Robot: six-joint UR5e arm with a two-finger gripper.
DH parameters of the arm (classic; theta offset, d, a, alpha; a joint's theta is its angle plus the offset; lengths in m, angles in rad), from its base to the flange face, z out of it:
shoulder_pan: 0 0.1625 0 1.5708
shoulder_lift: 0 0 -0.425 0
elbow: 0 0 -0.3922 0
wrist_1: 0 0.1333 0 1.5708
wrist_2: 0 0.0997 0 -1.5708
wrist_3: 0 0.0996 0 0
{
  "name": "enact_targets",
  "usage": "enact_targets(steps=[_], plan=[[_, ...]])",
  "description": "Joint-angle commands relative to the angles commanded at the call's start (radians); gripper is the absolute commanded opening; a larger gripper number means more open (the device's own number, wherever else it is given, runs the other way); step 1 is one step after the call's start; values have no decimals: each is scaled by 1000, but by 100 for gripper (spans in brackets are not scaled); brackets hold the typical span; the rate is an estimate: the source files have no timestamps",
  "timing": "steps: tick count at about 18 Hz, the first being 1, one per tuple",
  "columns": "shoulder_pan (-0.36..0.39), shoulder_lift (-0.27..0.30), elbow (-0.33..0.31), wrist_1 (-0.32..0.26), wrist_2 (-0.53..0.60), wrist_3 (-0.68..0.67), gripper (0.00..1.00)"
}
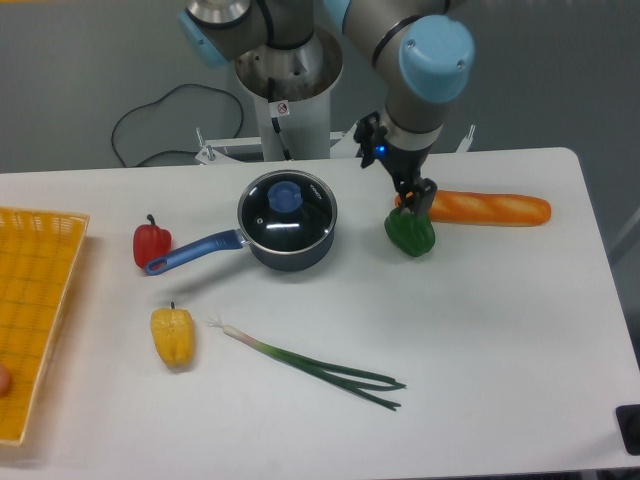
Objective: Open the lid
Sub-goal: 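Move the gripper over the saucepan lid's blue knob and lower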
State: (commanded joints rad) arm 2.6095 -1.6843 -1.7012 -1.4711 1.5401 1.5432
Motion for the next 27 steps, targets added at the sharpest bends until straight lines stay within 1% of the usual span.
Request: enact_targets(steps=[4,6,8,10,11,13,16,19,22,27], plan=[[-51,2,-3,5,2,-2,100],[-66,3,-20,3,5,-5,100],[-78,21,-90,14,8,-8,100],[-78,49,-153,81,8,-8,100],[-80,60,-178,103,8,-8,100],[-81,66,-187,106,9,-9,100],[-111,64,-204,110,9,-21,100],[-129,66,-227,147,9,-63,100],[-143,66,-244,182,12,-64,100],[-167,75,-244,183,15,-66,100]])
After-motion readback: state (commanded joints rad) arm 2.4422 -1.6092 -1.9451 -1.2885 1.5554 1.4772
